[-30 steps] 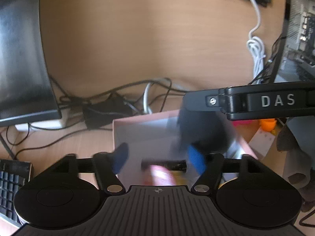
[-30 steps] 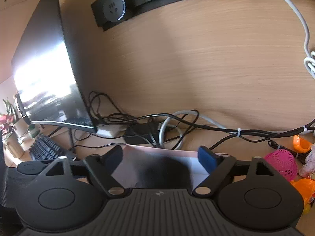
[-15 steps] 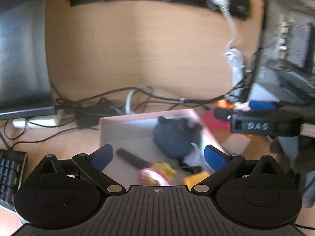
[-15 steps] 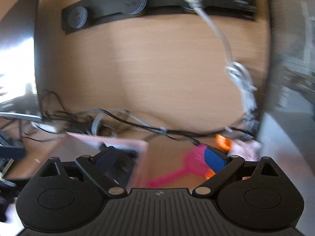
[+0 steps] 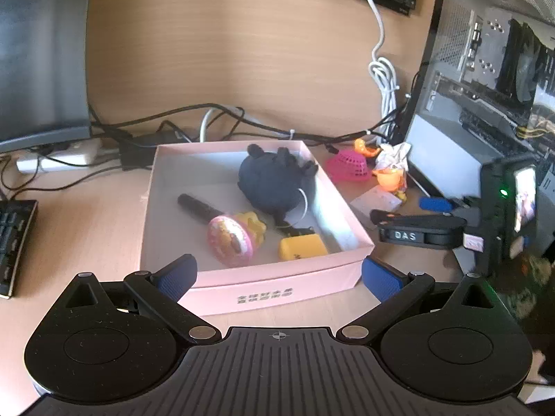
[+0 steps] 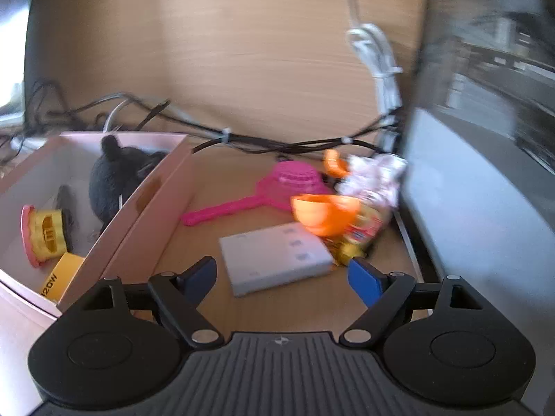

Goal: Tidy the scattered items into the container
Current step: 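Grasp the orange cup with the right tool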

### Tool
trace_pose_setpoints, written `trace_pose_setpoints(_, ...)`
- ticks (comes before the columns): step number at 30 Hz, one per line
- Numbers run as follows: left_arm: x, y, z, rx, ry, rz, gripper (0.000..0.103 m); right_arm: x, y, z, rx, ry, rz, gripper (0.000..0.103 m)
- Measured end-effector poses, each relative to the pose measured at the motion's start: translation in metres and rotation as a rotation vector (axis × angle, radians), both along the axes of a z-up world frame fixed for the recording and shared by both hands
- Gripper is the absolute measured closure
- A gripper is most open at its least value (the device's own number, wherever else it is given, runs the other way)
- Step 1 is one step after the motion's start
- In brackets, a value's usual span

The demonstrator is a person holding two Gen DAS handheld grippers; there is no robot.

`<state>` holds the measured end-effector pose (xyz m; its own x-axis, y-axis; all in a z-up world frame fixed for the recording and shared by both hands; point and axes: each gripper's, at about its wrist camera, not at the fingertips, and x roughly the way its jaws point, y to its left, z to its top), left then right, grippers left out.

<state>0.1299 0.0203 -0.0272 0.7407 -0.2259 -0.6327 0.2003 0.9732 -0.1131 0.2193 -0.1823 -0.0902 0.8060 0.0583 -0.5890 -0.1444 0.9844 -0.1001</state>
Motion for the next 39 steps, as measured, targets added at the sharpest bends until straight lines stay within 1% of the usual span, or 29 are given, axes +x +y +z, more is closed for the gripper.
trace_pose_setpoints(2, -0.001, 0.002, -0.001, 0.004, 0.007, 0.006, 0.0, 0.008, 0.001, -0.002, -0.029, -0.027, -0.021, 0.019)
trace_pose_setpoints(5, -0.001, 0.005, -0.003, 0.0, 0.023, 0.018, 0.0, 0.02, 0.0, 0.0, -0.009, -0.064, -0.079, 0.019)
trace_pose_setpoints(8, 0.001, 0.006, -0.006, -0.002, 0.041, 0.025, 0.0, 0.039, 0.002, -0.001, -0.038, -0.074, -0.146, 0.019)
trace_pose_setpoints(11, 0.003, 0.006, -0.006, 0.003, 0.042, 0.025, 0.0, 0.055, 0.003, -0.003, -0.049, -0.065, -0.18, 0.023)
trace_pose_setpoints(12, 0.003, 0.006, -0.006, 0.003, 0.042, 0.026, 0.0, 0.058, 0.002, -0.003, -0.047, -0.06, -0.185, 0.028)
trace_pose_setpoints(13, 0.004, 0.007, -0.007, 0.003, 0.044, 0.029, 0.0, 0.061, 0.001, -0.003, -0.037, -0.053, -0.187, 0.038)
trace_pose_setpoints(15, 0.005, 0.009, -0.008, 0.005, 0.049, 0.041, 0.0, 0.062, -0.001, -0.003, -0.018, -0.031, -0.178, 0.051)
trace_pose_setpoints(18, 0.006, 0.012, -0.01, 0.01, 0.047, 0.058, 0.0, 0.054, 0.0, 0.0, -0.01, -0.037, -0.164, 0.051)
trace_pose_setpoints(21, 0.003, 0.012, -0.009, 0.035, 0.035, 0.058, 0.0, 0.034, 0.006, 0.008, -0.003, -0.046, -0.137, 0.051)
trace_pose_setpoints(24, -0.003, 0.008, -0.012, 0.096, 0.032, 0.027, 0.0, 0.002, 0.015, 0.02, 0.013, -0.048, -0.081, 0.051)
trace_pose_setpoints(26, -0.011, 0.006, -0.014, 0.112, 0.033, 0.0, 0.0, -0.025, 0.018, 0.025, 0.01, -0.035, -0.031, 0.051)
trace_pose_setpoints(29, -0.024, 0.009, -0.016, 0.113, 0.034, -0.014, 0.0, -0.066, 0.022, 0.027, 0.006, 0.007, 0.064, 0.051)
trace_pose_setpoints(33, -0.035, 0.023, -0.018, 0.088, 0.052, 0.024, 0.0, -0.114, 0.042, 0.022, -0.005, 0.076, 0.222, 0.051)
trace_pose_setpoints(36, -0.043, 0.035, -0.018, 0.075, 0.058, 0.052, 0.0, -0.134, 0.066, 0.014, -0.013, 0.106, 0.327, 0.051)
trace_pose_setpoints(39, -0.052, 0.043, -0.018, 0.067, 0.064, 0.062, 0.0, -0.141, 0.087, 0.01, 0.004, 0.122, 0.369, 0.051)
